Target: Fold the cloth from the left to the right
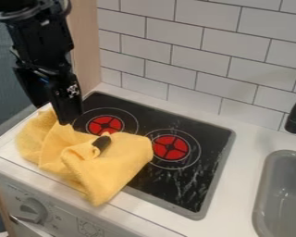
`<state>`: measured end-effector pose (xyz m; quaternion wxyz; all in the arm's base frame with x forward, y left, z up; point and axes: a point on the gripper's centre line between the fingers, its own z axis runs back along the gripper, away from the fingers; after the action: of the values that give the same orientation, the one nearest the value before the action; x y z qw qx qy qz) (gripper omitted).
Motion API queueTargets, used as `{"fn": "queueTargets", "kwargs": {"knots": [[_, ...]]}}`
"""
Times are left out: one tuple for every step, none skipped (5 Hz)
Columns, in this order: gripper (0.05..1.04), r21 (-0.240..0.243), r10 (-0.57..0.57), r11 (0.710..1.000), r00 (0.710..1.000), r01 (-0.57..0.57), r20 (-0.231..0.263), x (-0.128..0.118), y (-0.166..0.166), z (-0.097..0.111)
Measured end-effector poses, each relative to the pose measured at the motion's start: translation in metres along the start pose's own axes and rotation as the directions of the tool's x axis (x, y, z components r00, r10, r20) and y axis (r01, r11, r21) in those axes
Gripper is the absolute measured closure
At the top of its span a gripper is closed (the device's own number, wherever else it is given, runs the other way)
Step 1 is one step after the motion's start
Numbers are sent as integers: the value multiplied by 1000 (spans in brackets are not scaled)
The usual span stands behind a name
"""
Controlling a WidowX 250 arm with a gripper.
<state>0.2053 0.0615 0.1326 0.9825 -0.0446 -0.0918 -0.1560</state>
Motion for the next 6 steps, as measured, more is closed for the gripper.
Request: {"fn": "queueTargets", "kwargs": {"knots": [[83,-12,1,1000,1000,-2,-13,-2,-2,-4],[83,-16,47,999,999,-47,-18,-7,6,-4],[83,-11,118,993,993,-119,-29,-8,33,-7],[83,26,168,985,986,-168,-18,-17,60,-9],[84,40,207,978,978,-205,-40,-12,82,-25],[84,42,225,974,973,-223,-44,-9,89,-40]]}}
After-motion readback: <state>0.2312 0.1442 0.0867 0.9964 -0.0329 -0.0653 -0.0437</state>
